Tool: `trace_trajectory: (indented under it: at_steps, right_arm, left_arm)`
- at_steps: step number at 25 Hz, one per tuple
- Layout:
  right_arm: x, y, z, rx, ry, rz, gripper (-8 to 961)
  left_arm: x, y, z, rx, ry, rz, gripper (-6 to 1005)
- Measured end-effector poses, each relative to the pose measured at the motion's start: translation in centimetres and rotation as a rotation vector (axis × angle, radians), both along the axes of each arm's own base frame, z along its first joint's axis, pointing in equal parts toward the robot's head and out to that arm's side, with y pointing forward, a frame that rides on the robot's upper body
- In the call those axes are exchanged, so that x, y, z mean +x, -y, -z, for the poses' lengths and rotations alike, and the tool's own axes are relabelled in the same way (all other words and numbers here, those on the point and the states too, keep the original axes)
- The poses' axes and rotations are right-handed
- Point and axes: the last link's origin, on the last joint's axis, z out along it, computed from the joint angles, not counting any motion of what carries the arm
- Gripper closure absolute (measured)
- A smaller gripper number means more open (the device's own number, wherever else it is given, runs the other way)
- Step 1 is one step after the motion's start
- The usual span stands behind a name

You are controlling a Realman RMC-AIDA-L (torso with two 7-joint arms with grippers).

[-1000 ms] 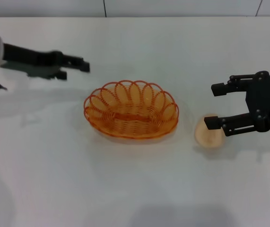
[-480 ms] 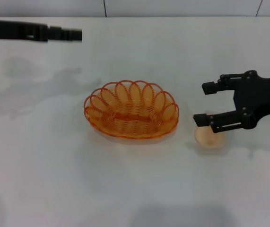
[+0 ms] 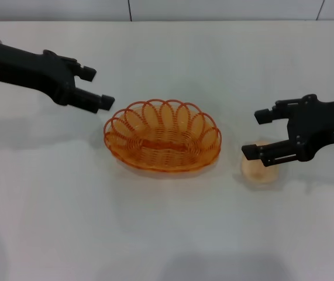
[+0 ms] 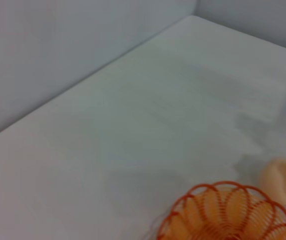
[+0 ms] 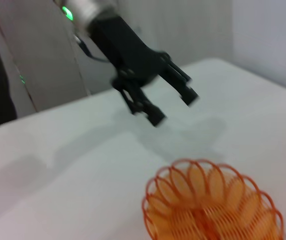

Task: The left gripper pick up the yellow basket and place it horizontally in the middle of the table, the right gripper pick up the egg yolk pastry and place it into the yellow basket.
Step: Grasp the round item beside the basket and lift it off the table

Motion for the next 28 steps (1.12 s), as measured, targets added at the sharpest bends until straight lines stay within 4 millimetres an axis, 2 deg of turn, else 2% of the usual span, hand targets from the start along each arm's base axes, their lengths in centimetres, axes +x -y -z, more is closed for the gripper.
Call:
trace_trajectory:
  at_steps: [6, 12, 20, 28]
  right_arm:
    - [0.2, -0.7, 0.3, 0.017, 0.06, 0.036, 141]
    - [0.2, -1.9, 1.8, 0.039, 0.14, 0.031, 152]
    - [0.8, -2.4, 2.9, 0.034, 0.167, 0.051, 175]
    - [1.6, -2.6, 3.3, 0.04, 0.193, 0.068, 198]
  left_arm:
    - [0.6, 0.9, 0.4, -0.033, 0.003, 0.061, 125]
    - [0.4, 1.6, 1.0, -0.033, 0.015, 0.067, 125]
    - [-0.4, 2.2, 1.2, -0.036, 0.02, 0.063, 125]
    - [-1.2, 2.8, 1.3, -0.035, 0.025, 0.052, 126]
